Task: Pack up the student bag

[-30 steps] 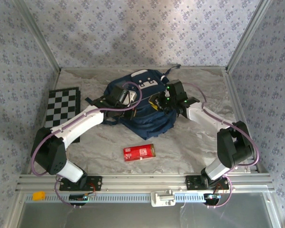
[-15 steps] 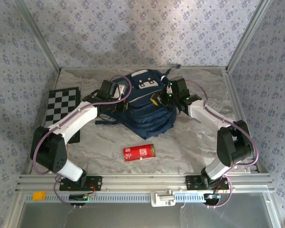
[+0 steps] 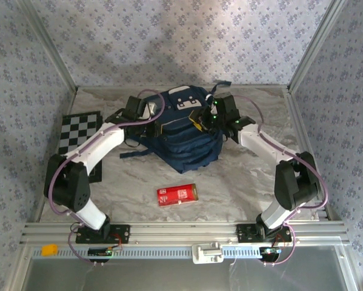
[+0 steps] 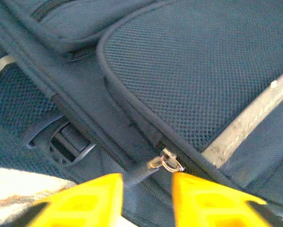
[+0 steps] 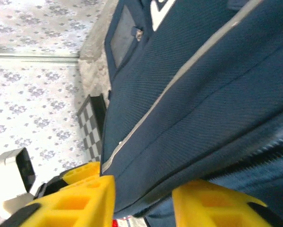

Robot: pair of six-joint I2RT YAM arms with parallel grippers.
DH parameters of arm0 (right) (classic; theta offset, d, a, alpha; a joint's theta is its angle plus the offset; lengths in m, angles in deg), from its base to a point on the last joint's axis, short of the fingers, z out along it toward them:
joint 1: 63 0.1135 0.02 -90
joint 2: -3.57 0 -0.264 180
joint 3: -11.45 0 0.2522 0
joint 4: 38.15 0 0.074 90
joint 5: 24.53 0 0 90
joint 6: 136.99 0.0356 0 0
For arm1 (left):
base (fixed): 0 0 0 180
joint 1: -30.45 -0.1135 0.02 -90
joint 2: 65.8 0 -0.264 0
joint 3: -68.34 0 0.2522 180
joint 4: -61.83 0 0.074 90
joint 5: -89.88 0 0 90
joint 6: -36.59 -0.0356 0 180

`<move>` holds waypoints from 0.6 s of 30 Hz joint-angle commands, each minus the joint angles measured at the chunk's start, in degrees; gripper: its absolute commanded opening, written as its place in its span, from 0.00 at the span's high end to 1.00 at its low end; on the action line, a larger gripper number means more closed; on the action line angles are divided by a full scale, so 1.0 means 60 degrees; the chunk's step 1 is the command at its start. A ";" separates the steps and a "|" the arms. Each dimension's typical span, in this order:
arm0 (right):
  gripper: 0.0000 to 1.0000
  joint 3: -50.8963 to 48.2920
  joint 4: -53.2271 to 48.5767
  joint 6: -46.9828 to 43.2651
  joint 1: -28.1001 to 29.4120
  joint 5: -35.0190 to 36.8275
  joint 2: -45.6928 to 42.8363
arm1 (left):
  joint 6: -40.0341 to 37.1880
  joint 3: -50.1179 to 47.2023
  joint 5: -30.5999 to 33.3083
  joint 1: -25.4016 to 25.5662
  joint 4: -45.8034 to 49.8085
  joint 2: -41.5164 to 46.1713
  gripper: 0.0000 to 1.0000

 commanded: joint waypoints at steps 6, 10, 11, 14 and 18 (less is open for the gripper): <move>0.40 -0.0547 -0.2860 -0.3506 -0.0102 0.0100 -0.1987 | 0.2112 -0.2391 0.0454 -0.0063 0.1105 0.3088 0.41; 0.36 -0.2039 -0.3518 -0.3988 -0.0055 0.0132 -0.3347 | 0.3541 -0.4015 0.0037 0.0072 0.1256 0.4325 0.40; 0.35 -0.2466 -0.3579 -0.3989 -0.0010 0.0174 -0.3682 | 0.3843 -0.4367 0.0014 0.0215 0.1215 0.4616 0.40; 0.33 -0.3645 -0.3538 -0.3901 0.0183 0.0140 -0.4354 | 0.4636 -0.5206 0.0072 0.0854 0.1139 0.5099 0.39; 0.35 -0.4856 -0.2903 -0.3590 0.0563 -0.0031 -0.4364 | 0.5553 -0.6017 0.0244 0.1519 0.0721 0.5350 0.38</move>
